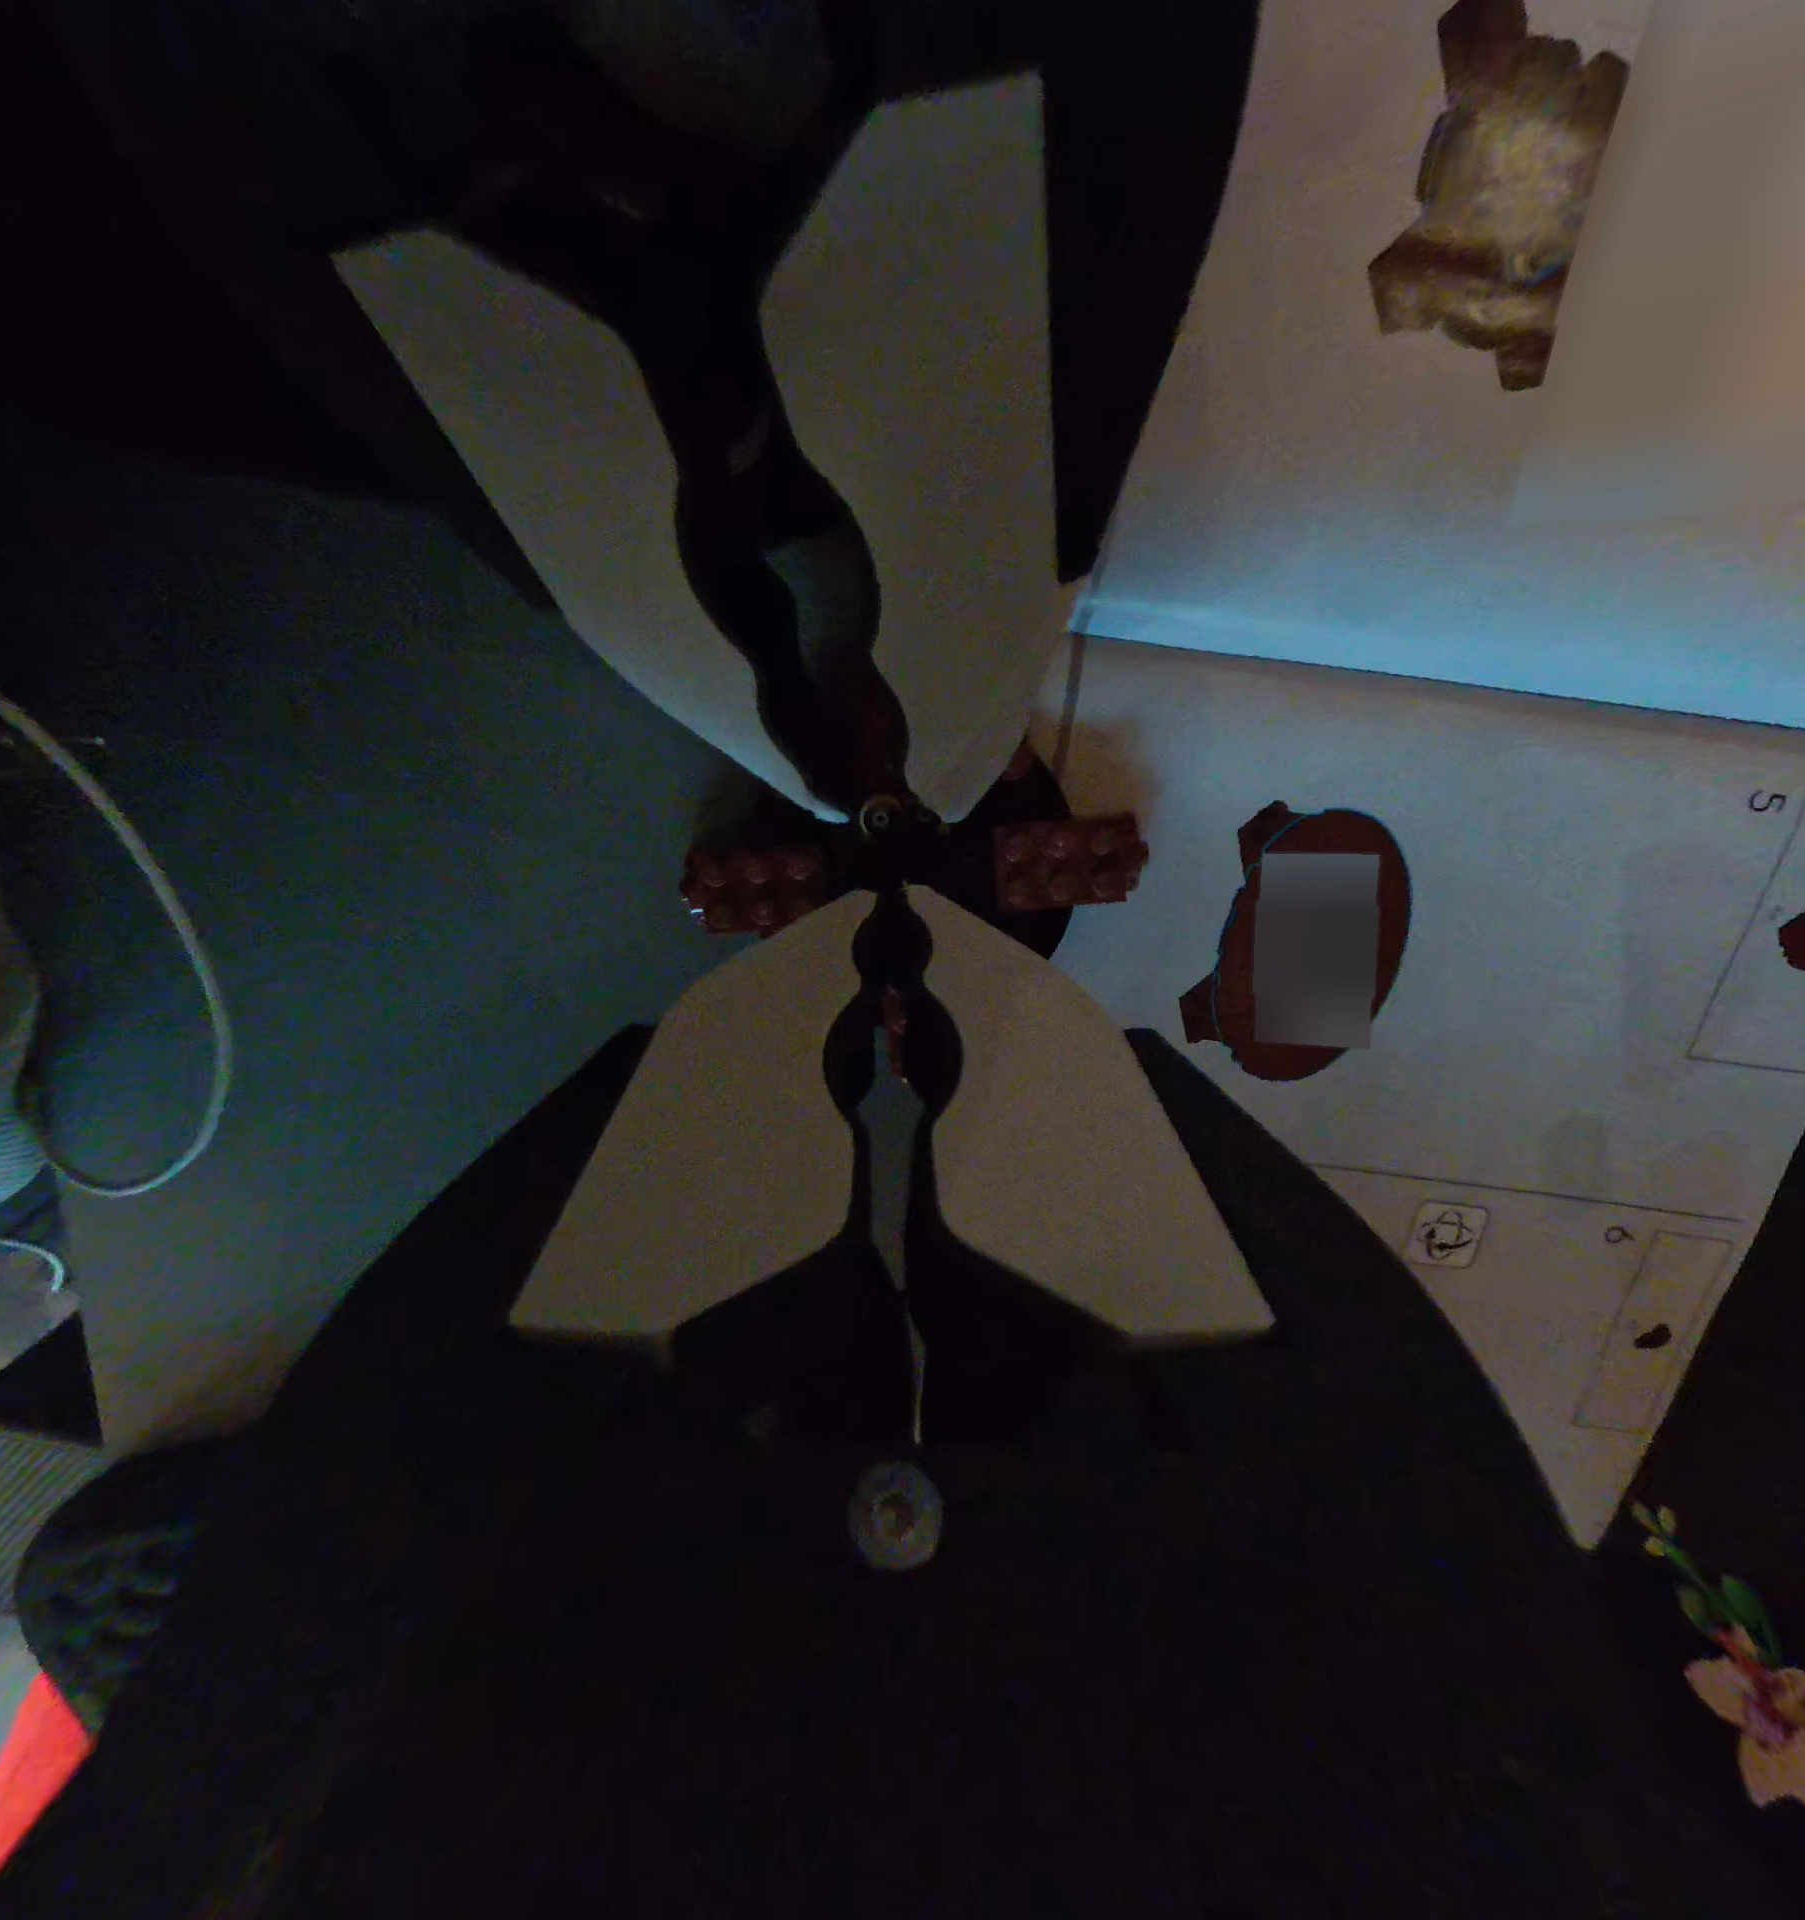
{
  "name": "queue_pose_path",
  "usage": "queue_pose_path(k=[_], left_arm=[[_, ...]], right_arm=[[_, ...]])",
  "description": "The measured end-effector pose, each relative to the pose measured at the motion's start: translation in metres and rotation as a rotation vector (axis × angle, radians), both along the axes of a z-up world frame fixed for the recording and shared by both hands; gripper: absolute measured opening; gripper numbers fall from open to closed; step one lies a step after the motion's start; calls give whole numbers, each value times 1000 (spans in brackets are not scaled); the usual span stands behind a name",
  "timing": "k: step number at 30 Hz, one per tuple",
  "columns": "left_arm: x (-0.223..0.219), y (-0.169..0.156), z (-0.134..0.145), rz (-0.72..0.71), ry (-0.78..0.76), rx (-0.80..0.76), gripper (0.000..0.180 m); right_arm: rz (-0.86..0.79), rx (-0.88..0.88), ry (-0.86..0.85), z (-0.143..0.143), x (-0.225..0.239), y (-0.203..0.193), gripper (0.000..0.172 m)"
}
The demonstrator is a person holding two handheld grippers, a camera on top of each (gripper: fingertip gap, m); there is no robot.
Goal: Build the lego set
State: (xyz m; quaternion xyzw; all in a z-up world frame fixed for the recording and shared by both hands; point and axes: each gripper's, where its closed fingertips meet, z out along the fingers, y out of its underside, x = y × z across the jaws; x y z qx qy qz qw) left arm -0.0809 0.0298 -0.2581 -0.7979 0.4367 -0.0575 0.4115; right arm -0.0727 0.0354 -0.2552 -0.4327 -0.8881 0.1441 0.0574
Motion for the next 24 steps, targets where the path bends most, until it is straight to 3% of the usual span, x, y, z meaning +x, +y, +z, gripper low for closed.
queue_pose_path(k=[16,19,24], left_arm=[[0,-2,2,-5,-47,-15,15],[3,-7,3,-44,-67,-20,5],[4,-7,3,-52,-47,1,6]], right_arm=[[2,78,-123,-2,0,3,0],[0,85,-125,-2,-1,1,0],[-14,136,-129,-2,-1,1,0]])
